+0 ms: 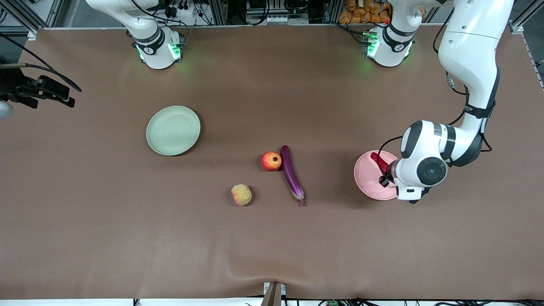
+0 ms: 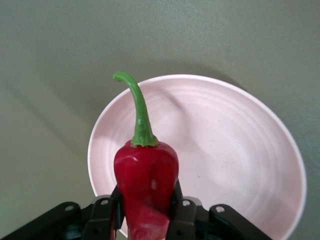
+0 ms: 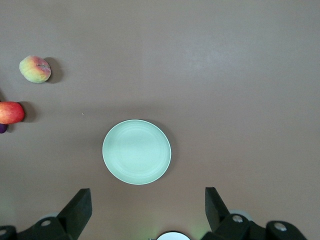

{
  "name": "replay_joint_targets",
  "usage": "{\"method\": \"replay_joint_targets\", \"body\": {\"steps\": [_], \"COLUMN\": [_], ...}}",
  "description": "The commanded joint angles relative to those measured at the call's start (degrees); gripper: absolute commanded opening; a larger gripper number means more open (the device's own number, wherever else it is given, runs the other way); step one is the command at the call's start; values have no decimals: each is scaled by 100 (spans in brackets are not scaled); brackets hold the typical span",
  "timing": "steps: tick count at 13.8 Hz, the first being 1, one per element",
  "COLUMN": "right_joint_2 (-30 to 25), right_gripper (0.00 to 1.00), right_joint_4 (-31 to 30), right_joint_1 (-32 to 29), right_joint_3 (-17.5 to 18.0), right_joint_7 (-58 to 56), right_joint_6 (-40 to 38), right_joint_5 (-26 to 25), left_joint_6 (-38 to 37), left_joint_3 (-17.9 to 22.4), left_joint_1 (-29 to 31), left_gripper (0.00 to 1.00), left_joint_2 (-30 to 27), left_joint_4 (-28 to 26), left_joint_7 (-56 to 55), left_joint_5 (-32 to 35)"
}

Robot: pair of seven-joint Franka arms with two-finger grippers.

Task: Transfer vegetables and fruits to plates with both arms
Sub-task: 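Lower the chili onto the pink plate and open the left gripper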

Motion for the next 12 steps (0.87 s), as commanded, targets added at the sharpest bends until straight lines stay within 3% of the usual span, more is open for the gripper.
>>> {"method": "replay_joint_targets", "body": {"steps": [1,8,12], "right_joint_2": [-7,28,28], "right_gripper": [100,100,100], "right_joint_4": [-12,-12,-12], "right_joint_1": [1,-25,-34], "right_joint_3": [-19,-19,-19], "right_joint_7": [40,40,32], "right_joint_6": [-21,-21,-21], "right_joint_5": [84,84,84], "left_joint_6": [-36,-272,-729], "left_joint_3": [-10,-10,-27], "left_joint_1": [-40,-101,-32], "left_gripper": [99,100,100], "left_joint_2": [-19,-62,-194], "left_joint_4": [-17,35,44], "left_joint_7": [-91,31,1180], "left_joint_5": [196,424,680]}}
